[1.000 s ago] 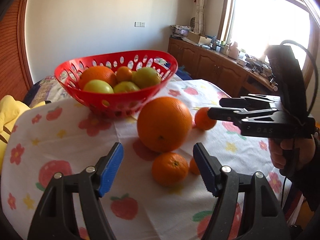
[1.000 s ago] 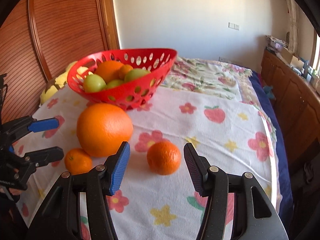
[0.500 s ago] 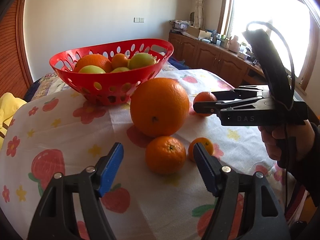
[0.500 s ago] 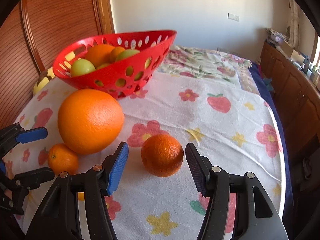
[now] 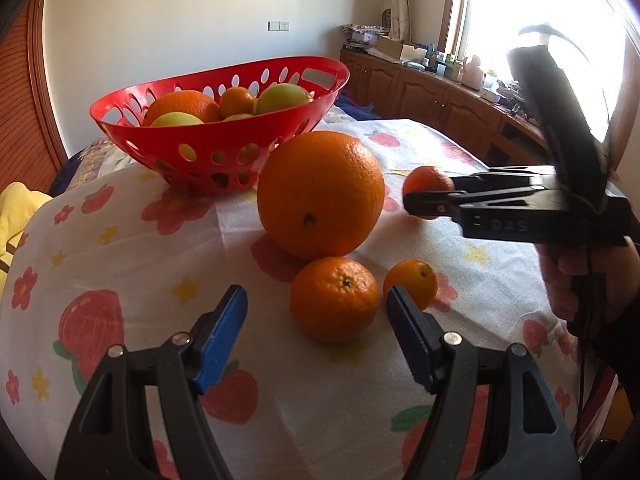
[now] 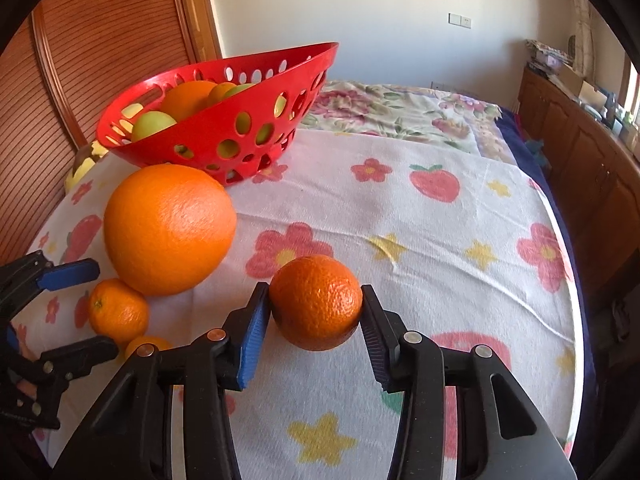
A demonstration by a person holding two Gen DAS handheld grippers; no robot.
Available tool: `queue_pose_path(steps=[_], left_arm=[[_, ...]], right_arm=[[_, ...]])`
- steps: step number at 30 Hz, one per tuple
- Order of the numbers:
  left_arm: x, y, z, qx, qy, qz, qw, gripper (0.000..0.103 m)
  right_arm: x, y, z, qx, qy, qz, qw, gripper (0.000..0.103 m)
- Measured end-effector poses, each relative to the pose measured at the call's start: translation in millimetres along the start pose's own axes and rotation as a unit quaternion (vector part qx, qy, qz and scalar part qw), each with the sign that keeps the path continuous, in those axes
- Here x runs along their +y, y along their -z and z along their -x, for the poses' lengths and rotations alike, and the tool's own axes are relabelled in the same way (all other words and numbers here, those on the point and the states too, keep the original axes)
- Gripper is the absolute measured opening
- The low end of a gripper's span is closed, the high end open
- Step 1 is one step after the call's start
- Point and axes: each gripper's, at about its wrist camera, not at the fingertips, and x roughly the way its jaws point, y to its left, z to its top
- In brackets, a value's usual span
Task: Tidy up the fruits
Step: 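Grasp a small tangerine with the left tool while the right tool holds its orange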
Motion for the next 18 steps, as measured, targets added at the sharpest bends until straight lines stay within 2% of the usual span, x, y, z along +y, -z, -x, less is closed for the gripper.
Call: queue_pose_path(steps=[10,18], left_arm=[[-5,0,-8,0.021,0.012,-0.010,0.9997,0.067],[-9,1,-10,0.028,0.014,-0.019,0.9993,0.050]], right_arm=[[14,18,37,-0.027,-0.018,-0.009,0.999,0.045],[19,32,52,-0.042,-0.025,-0.017,0.999,0.045]])
